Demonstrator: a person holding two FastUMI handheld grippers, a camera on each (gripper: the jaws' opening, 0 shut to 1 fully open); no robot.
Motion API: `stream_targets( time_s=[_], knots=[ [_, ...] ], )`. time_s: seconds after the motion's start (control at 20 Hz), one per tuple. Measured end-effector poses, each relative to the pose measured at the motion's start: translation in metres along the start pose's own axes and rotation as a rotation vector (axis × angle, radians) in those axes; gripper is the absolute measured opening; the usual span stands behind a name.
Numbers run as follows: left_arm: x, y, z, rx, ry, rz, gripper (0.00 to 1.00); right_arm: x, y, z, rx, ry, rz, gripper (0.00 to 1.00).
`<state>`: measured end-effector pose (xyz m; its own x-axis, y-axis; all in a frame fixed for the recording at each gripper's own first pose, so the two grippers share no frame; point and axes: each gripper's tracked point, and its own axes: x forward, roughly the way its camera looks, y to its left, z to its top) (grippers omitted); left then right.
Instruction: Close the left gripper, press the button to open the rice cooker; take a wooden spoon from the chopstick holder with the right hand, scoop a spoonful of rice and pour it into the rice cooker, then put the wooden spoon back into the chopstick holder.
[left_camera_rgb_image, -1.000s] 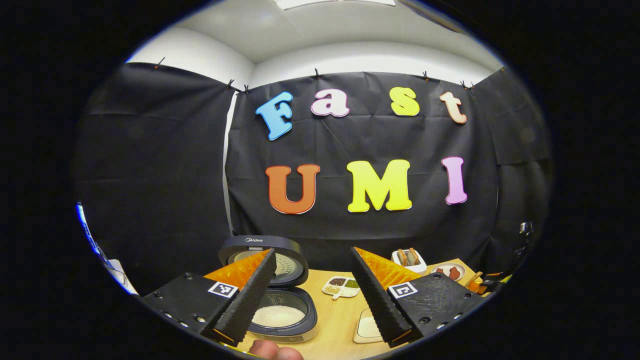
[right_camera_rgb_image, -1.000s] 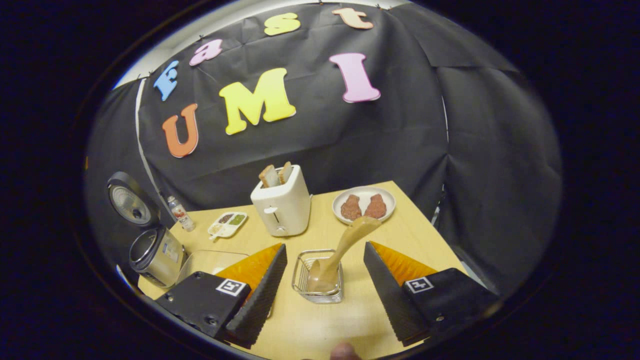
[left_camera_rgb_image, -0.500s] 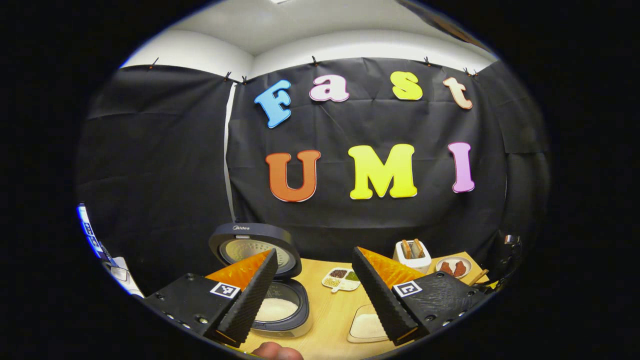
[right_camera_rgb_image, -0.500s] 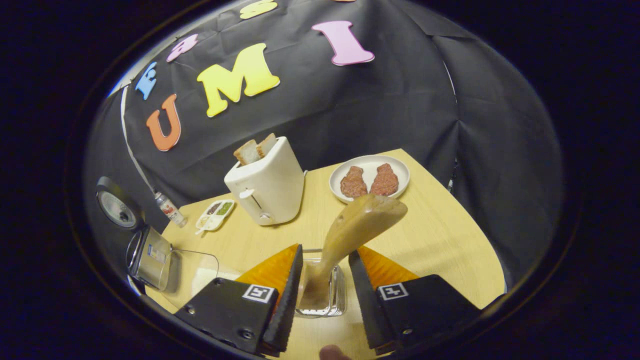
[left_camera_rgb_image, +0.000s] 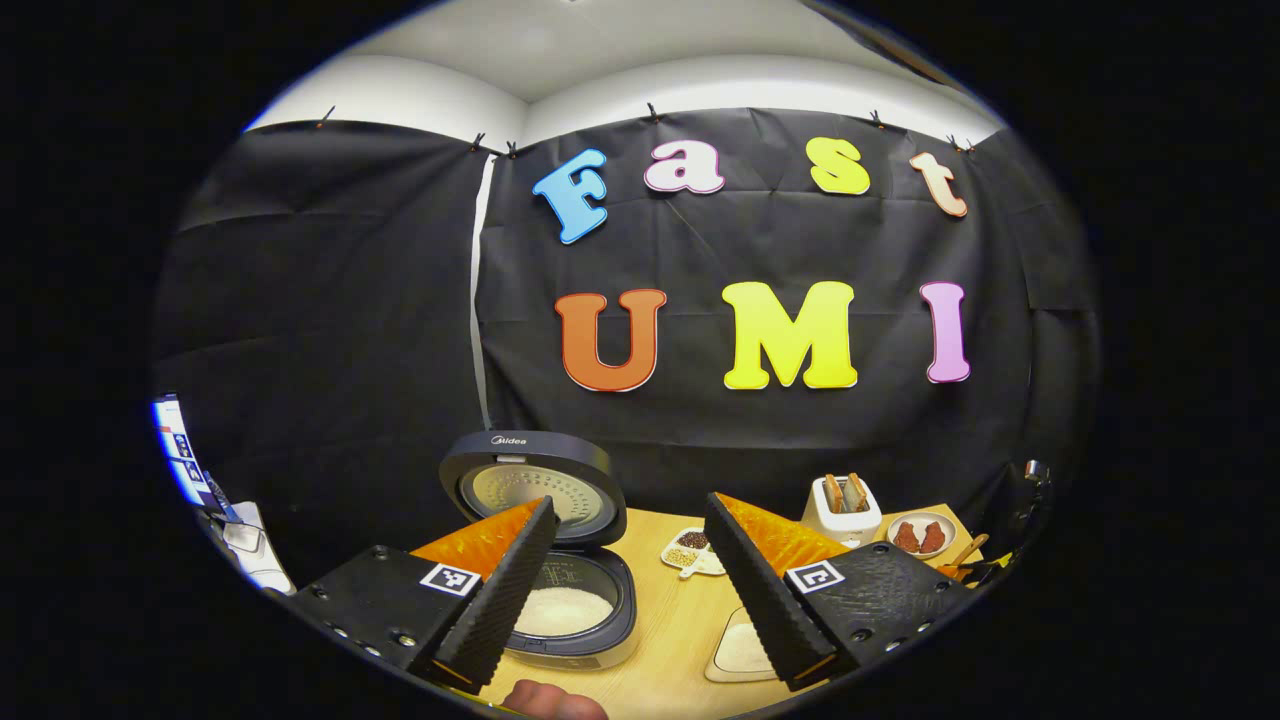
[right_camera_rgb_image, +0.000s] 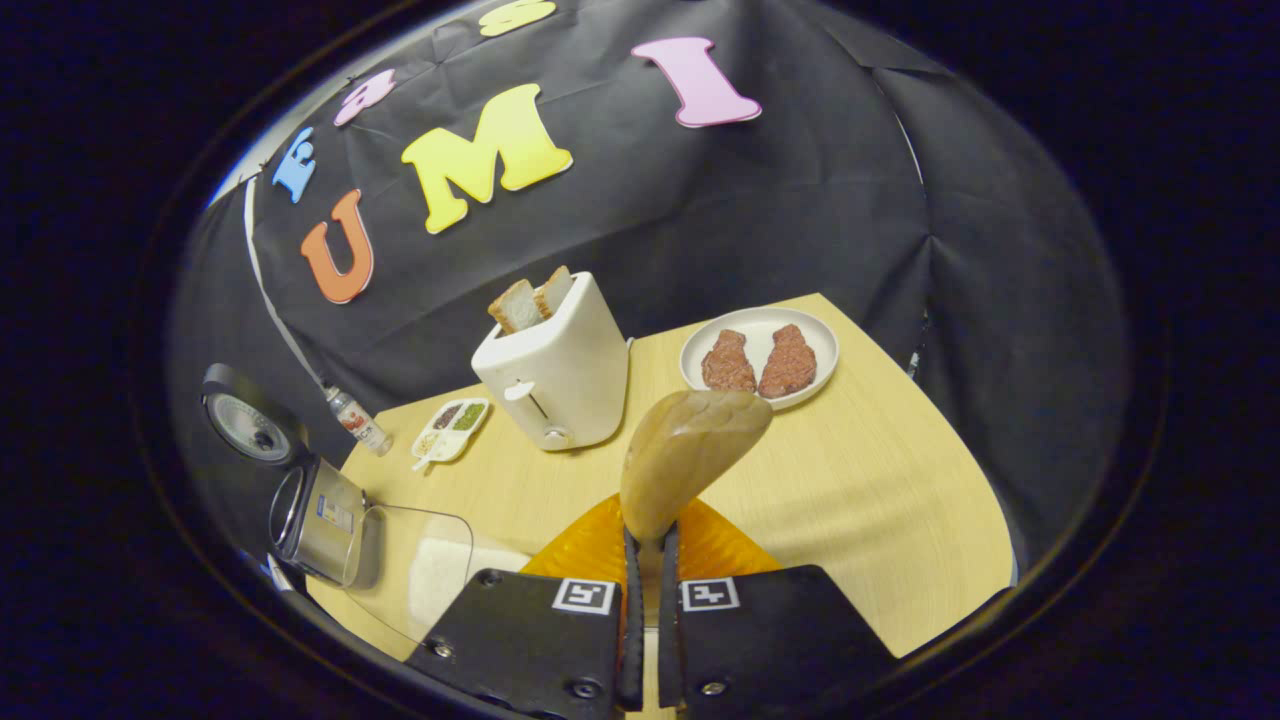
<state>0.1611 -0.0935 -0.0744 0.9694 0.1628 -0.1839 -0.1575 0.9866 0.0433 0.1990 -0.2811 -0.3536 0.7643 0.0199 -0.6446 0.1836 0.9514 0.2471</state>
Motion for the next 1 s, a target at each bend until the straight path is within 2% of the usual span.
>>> stream_targets(
  time_s=[0.3, 0.4, 0.55, 0.65, 0.8, 1.0],
  knots=[
    [-0.008, 0.013, 0.000, -0.029, -0.010, -0.045, 0.96, -0.040, 0.016, 0.053, -0.055, -0.114, -0.061, 0.11],
    [-0.014, 0.023, -0.003, -0.030, -0.013, -0.052, 0.95, -0.063, 0.039, 0.074, -0.102, -0.162, -0.064, 0.11],
    [-0.024, 0.038, 0.001, -0.045, -0.033, -0.068, 0.95, -0.090, 0.101, 0.090, -0.172, -0.214, -0.001, 0.11],
    [-0.029, 0.053, 0.003, -0.044, -0.045, -0.066, 0.95, -0.098, 0.144, 0.085, -0.203, -0.216, 0.061, 0.11],
    [-0.030, 0.079, 0.000, -0.049, -0.033, -0.039, 0.95, -0.093, 0.197, 0.056, -0.278, -0.182, 0.127, 0.11],
    [-0.038, 0.103, 0.001, -0.063, -0.044, -0.019, 0.96, -0.061, 0.213, -0.003, -0.376, -0.092, 0.104, 0.11]
  ],
)
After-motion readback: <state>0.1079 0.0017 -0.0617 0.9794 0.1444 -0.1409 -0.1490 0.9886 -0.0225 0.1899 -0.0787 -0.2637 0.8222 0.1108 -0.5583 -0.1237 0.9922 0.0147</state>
